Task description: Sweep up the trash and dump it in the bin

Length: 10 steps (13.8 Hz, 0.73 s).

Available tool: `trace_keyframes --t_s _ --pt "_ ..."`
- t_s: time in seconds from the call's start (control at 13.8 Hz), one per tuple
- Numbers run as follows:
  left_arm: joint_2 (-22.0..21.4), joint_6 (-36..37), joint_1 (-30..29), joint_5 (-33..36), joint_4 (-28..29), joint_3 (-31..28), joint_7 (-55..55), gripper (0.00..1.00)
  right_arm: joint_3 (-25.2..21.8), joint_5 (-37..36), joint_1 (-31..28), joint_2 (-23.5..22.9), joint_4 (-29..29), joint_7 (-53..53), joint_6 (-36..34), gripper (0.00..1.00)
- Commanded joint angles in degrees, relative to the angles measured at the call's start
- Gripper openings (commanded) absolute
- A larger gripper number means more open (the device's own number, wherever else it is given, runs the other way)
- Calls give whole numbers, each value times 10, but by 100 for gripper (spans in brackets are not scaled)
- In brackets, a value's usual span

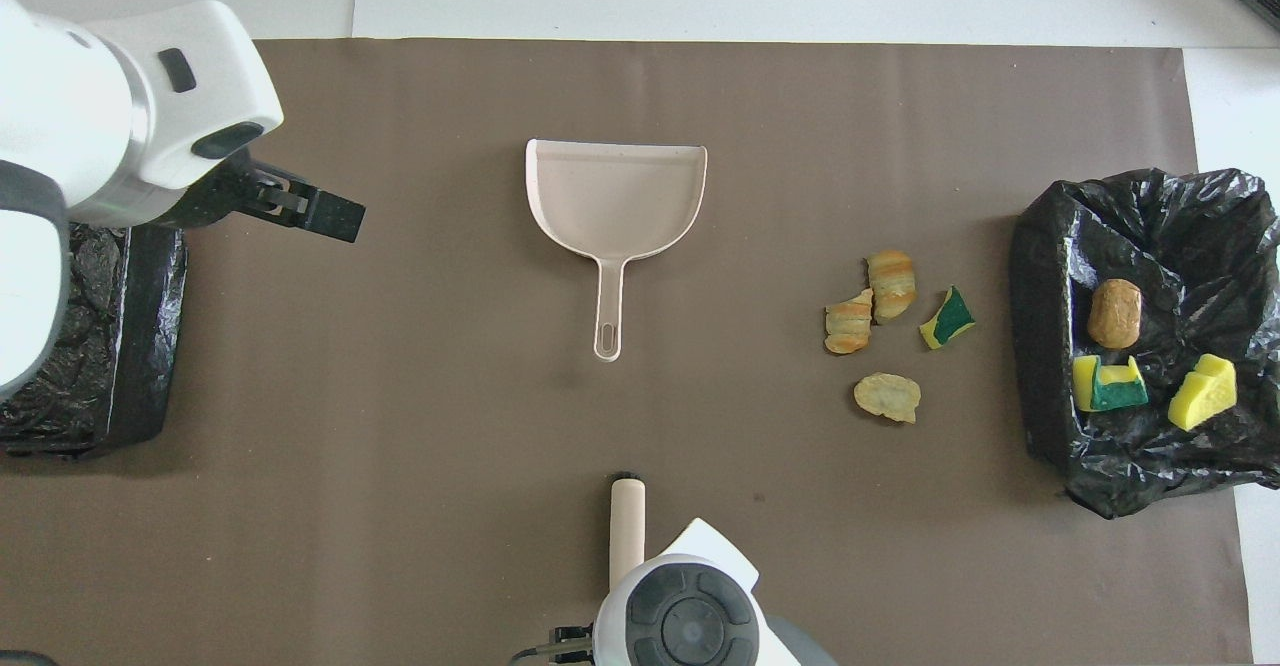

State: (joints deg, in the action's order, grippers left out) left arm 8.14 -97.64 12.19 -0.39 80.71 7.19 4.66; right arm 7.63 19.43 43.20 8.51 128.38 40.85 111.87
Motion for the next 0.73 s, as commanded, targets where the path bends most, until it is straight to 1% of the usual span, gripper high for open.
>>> trace_keyframes --t_s 0.0,0.07,0.15,0.29,0.44,0.51,0.58,0.65 --pt "16 -53 35 7 25 -6 -18 100 -2 27 38 7 76 19 89 100" --pt "26 -68 48 7 36 -6 -27 100 -2 27 50 -6 86 26 114 100" --pt "43 -88 68 7 40 -6 -54 100 -2 27 58 -23 86 33 126 100" --pt "67 -130 101 9 59 -6 -112 100 -2 28 72 -41 96 38 149 100" --pt "109 -171 138 11 63 -6 -179 100 -2 28 76 -39 107 40 151 100" --pt "116 -196 147 11 76 -6 -194 100 -2 28 76 -39 108 41 150 100" --pt "125 -220 160 11 94 -7 -202 100 -2 28 76 -39 108 40 150 83" --pt "135 -244 167 12 109 -7 -222 100 -2 28 76 -39 108 36 150 60"
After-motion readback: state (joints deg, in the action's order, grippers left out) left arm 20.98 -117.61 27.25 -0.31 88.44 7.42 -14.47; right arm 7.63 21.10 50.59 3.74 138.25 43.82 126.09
